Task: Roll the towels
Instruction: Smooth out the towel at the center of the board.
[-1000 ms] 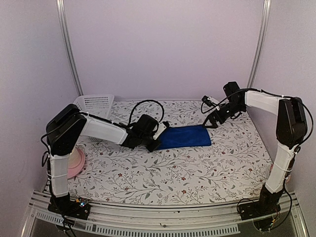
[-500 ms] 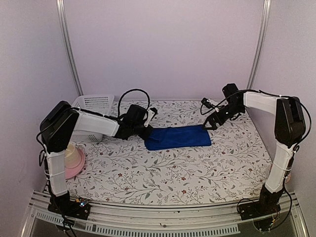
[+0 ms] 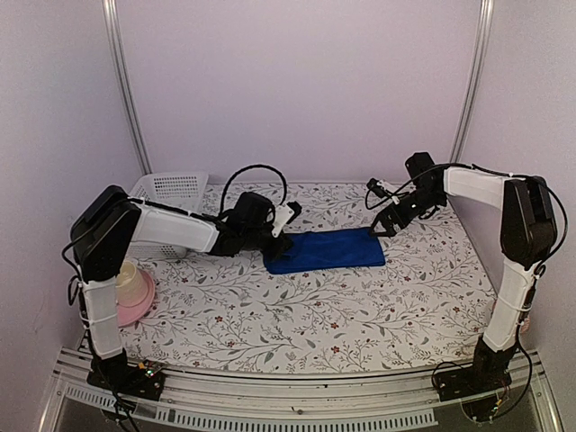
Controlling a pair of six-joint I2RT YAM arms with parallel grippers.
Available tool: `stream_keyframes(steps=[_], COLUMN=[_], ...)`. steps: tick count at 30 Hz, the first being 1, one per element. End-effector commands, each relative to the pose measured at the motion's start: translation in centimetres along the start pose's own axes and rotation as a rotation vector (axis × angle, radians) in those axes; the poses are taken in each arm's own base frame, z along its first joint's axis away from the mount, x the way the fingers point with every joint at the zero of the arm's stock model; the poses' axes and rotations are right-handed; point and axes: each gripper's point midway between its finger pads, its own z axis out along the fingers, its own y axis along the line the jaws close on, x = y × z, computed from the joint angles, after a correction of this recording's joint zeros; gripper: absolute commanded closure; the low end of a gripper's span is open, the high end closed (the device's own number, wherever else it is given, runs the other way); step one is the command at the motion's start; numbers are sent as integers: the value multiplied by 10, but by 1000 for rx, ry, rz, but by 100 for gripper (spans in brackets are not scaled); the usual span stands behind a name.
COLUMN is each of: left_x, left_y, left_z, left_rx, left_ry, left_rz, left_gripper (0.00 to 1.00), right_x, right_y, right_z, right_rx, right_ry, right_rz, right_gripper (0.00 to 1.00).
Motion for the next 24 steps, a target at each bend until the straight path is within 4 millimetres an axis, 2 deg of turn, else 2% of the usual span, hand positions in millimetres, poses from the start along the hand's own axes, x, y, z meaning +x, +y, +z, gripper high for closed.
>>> stream_keyframes(steps=[1, 16, 24], left_x=[9, 28, 32], left_y=[-15, -29, -23], left_z=[11, 23, 30], left_rx=[43, 87, 44], left_ry=[39, 93, 107], left_rz=[38, 50, 50], left_gripper=[53, 51, 59], right_x=[6, 6, 7], right_y=[-3, -4, -4], right_z=[6, 6, 6], right_rx=[-6, 0, 0], right_ry=[13, 16, 17], right_rz=[5, 4, 6], right_gripper=[1, 1, 1])
